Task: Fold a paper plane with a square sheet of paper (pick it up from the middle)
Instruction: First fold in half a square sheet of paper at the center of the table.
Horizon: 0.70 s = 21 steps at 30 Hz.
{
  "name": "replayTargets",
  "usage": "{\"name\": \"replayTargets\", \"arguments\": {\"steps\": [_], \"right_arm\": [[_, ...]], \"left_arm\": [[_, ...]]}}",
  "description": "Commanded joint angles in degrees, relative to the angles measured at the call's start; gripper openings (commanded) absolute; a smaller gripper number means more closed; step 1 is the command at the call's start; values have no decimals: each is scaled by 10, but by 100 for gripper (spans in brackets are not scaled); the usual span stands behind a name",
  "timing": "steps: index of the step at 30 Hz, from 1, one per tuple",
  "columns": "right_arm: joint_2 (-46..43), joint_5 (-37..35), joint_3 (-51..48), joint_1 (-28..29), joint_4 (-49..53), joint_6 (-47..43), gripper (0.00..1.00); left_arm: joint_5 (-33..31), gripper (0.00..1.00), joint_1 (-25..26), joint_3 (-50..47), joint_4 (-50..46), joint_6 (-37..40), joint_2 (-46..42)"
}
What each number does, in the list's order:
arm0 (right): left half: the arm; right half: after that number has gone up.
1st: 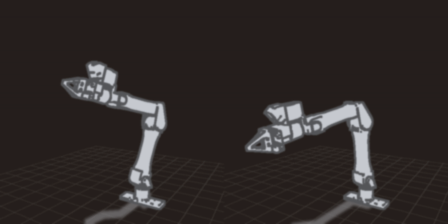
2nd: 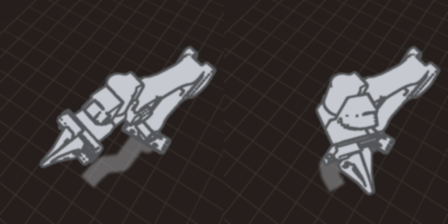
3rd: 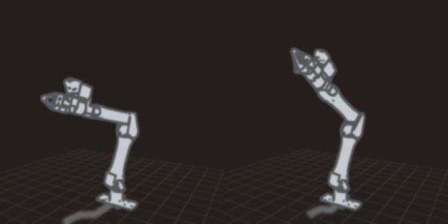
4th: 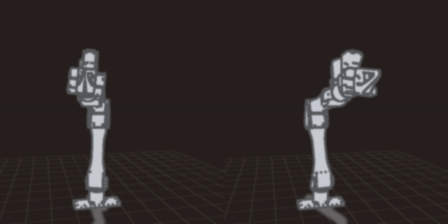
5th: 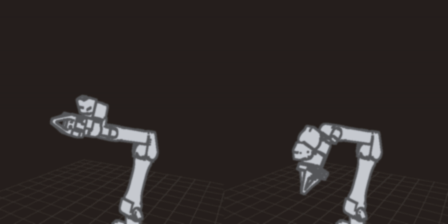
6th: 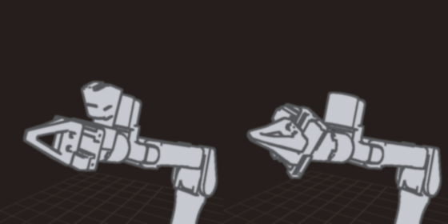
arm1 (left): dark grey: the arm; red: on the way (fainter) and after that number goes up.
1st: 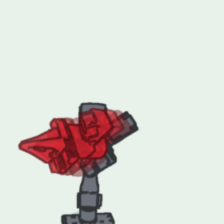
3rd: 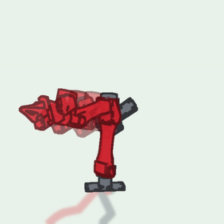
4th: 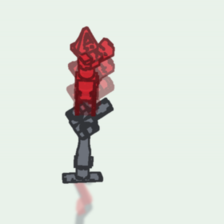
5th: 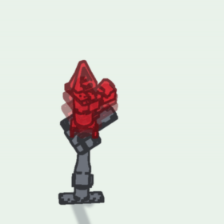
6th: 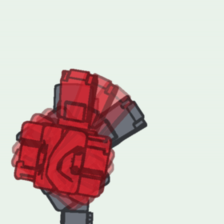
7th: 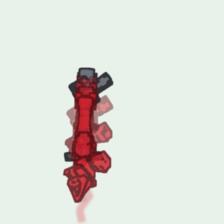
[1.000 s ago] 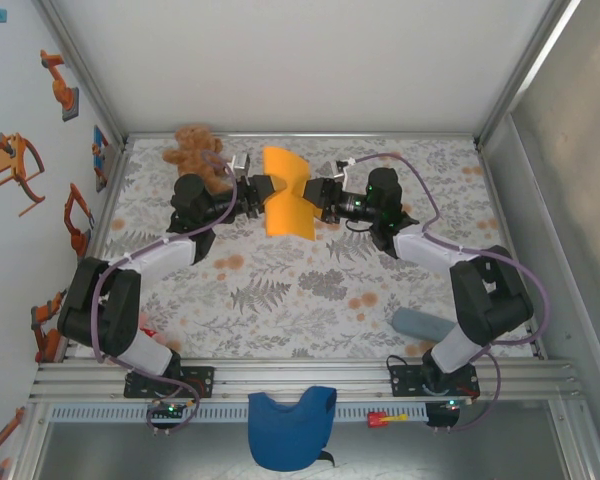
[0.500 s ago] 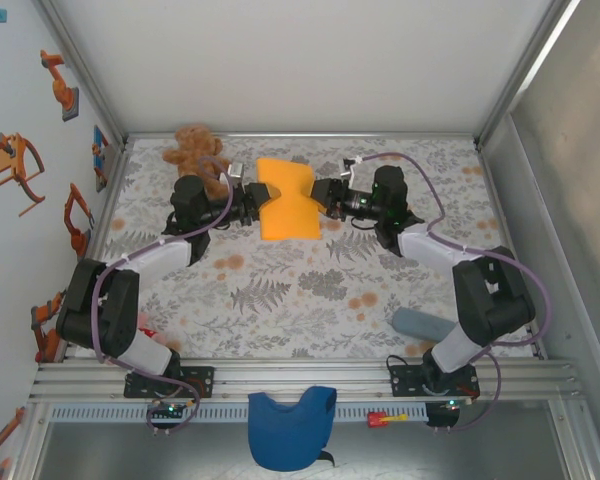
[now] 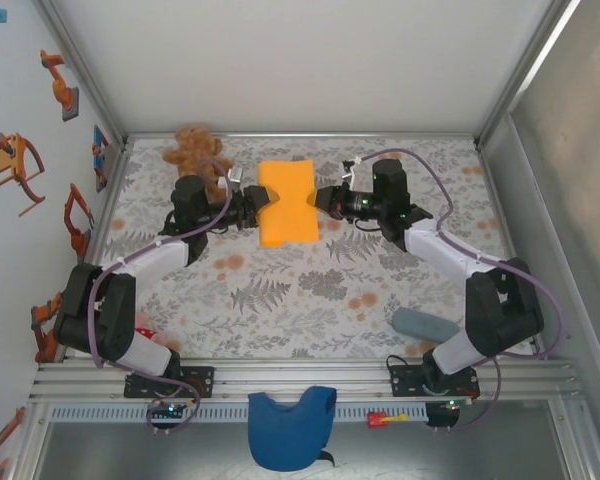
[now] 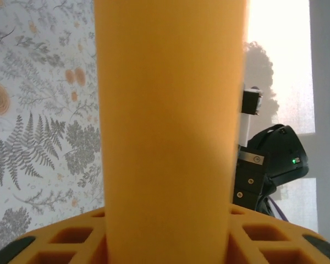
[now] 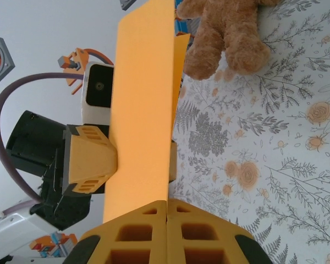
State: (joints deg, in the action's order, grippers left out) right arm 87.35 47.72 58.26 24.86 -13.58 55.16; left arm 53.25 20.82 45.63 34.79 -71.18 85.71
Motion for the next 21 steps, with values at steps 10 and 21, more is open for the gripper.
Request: {"name": "replayTargets", "arguments": {"steps": [10,21], "right_arm": [[-63,-74,91,-63,311,-167,0],[-23,-92,170,-58,381,-172,0]], "left_arm": [[-178,96,-46,20,-379,249,-122],[-229,96,-48,-6,-399,269,-157]]}}
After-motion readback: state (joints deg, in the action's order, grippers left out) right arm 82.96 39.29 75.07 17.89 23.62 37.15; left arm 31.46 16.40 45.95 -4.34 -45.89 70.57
